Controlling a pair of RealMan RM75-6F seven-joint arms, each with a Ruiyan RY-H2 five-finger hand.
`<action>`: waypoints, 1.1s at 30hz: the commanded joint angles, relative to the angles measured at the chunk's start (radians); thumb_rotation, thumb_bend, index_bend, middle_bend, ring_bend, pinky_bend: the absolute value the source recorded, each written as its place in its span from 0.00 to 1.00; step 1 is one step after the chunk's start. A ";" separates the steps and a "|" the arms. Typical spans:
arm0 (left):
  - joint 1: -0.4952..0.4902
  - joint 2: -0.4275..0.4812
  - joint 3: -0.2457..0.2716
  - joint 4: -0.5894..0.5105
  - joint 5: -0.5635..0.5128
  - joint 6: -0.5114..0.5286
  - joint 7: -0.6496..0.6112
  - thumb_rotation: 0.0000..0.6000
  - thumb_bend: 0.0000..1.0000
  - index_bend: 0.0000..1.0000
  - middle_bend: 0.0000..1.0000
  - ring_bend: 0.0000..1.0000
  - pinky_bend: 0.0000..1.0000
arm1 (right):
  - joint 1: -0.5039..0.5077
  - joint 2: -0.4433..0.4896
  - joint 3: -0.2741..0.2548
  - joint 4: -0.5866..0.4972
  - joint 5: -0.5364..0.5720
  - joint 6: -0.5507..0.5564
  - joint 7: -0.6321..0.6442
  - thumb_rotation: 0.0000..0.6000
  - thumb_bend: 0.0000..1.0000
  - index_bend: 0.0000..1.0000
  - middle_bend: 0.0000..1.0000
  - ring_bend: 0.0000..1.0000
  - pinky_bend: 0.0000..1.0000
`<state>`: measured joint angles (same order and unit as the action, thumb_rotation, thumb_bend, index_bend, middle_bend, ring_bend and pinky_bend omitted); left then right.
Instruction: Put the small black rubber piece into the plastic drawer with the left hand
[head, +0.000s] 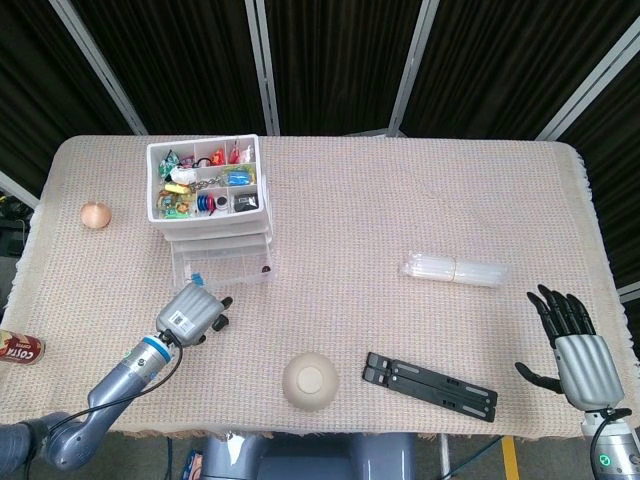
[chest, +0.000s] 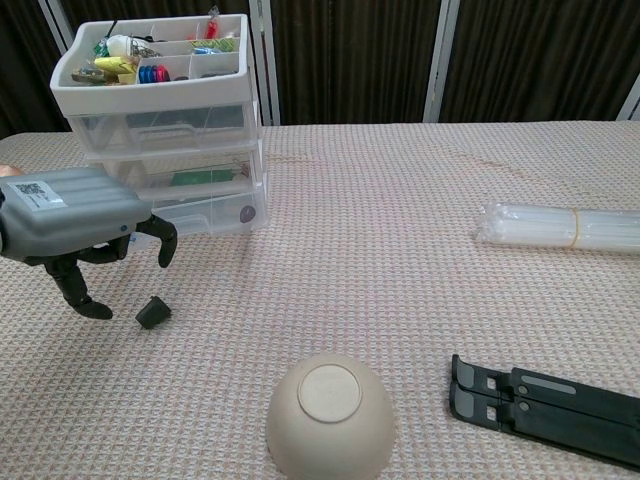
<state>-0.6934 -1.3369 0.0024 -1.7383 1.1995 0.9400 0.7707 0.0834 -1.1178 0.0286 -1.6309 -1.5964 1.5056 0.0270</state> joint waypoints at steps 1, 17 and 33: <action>-0.020 -0.025 0.014 0.031 0.004 -0.018 0.039 1.00 0.09 0.38 1.00 0.94 0.78 | 0.001 0.001 0.000 0.004 -0.005 0.002 -0.002 1.00 0.06 0.06 0.00 0.00 0.00; -0.058 -0.076 0.068 0.114 0.097 -0.046 0.123 1.00 0.08 0.37 1.00 0.94 0.78 | 0.000 0.000 0.001 0.005 -0.006 0.007 0.001 1.00 0.06 0.06 0.00 0.00 0.00; -0.050 -0.120 0.065 0.178 0.078 -0.019 0.172 1.00 0.08 0.38 1.00 0.94 0.78 | 0.000 0.002 0.000 0.000 -0.002 0.003 0.005 1.00 0.06 0.06 0.00 0.00 0.00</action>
<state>-0.7436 -1.4557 0.0672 -1.5616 1.2781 0.9215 0.9416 0.0831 -1.1157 0.0291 -1.6307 -1.5987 1.5089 0.0318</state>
